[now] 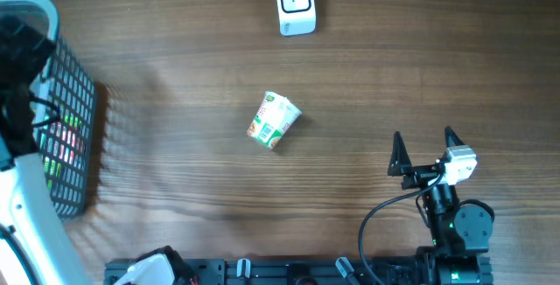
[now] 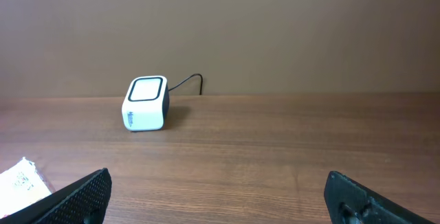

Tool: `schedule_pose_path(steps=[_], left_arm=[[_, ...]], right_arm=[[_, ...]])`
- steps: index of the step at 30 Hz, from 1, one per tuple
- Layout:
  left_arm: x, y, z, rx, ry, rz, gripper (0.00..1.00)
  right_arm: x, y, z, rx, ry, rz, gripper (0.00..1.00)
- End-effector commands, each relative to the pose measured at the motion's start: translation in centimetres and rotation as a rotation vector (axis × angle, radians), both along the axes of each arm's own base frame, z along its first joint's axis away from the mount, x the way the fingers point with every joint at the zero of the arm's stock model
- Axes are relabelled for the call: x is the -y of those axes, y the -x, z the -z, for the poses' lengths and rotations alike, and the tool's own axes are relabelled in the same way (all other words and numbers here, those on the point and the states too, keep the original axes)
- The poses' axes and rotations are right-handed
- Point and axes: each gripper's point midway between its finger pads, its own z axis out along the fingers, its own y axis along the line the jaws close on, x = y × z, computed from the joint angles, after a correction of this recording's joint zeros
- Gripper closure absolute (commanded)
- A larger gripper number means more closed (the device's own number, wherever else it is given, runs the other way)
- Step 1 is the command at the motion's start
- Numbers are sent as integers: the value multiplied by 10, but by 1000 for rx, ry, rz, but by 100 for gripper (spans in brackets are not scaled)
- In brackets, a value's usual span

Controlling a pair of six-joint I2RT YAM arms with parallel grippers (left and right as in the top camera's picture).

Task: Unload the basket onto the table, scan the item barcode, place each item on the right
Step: 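Move the left gripper back over the grey basket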

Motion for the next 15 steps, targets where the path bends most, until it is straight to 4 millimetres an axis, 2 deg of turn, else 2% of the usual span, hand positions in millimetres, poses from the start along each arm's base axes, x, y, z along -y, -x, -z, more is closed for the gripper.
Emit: schedule_pose_path(steps=[1,6,12,15], left_arm=[[-19,2,13,-19,39,-75,0],[-10,-4,33,-65,114,-30,0],[-18,-21,83,-193,206,-70,0],[-24,-34,115,-276,242,-73,0]], right_arm=[[-2,1,-2,11,11,-14,0],[-2,1,-2,10,10,-14,0],[-2,1,-2,10,10,-14,0],[-2,1,-2,10,10,-14,0]])
